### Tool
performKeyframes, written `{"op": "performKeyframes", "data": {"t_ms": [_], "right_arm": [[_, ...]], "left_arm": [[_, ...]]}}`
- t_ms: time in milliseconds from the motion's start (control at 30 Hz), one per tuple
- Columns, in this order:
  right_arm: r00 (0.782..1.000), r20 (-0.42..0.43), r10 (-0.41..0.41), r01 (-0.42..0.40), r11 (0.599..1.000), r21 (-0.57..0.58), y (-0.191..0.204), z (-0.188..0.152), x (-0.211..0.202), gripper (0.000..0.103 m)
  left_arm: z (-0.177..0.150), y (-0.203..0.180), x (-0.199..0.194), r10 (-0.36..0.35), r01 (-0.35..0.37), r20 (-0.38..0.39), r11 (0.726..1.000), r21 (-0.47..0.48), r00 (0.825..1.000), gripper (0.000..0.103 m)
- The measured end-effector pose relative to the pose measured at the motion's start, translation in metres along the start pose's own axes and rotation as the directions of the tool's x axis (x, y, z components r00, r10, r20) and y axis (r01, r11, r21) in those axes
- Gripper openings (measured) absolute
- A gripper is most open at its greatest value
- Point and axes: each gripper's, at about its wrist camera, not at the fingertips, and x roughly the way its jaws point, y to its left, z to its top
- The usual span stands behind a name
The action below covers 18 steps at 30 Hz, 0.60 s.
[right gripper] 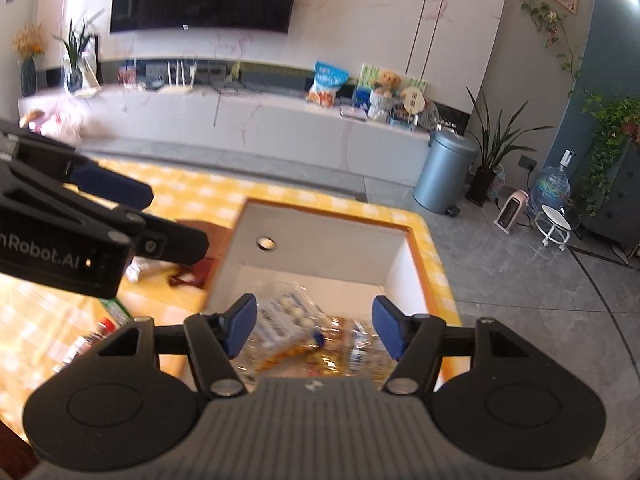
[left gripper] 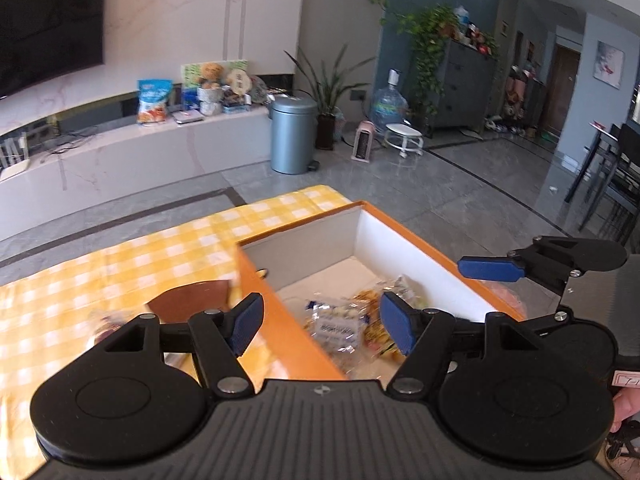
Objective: Organize snacks
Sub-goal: 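Withdraw both grippers from the box back over the table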
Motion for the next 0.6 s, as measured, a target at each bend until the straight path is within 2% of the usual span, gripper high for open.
{"op": "performKeyframes", "data": {"t_ms": [133, 300, 500, 600], "right_arm": [[0.999, 0.039, 0.004, -0.006, 0.999, 0.033, 0.022, -0.002, -0.012, 0.063], [0.996, 0.069, 0.047, -0.054, 0.993, 0.101, 0.054, -0.006, -0.021, 0.064], [0.993, 0.079, 0.091, -0.102, 0.986, 0.135, 0.1, -0.012, -0.023, 0.064], [0.992, 0.069, 0.103, -0.111, 0.986, 0.127, 0.119, -0.017, -0.019, 0.064]], "left_arm": [[-0.014, 0.018, -0.027, 0.044, -0.042, 0.035, 0.997, -0.063, 0.998, 0.079], [-0.031, 0.04, -0.059, 0.101, -0.092, 0.065, 0.988, -0.121, 0.993, 0.08], [-0.065, 0.073, -0.086, 0.17, -0.154, 0.066, 0.967, -0.204, 0.983, 0.08], [-0.086, 0.091, -0.091, 0.194, -0.181, 0.032, 0.953, -0.245, 0.98, 0.08]]}}
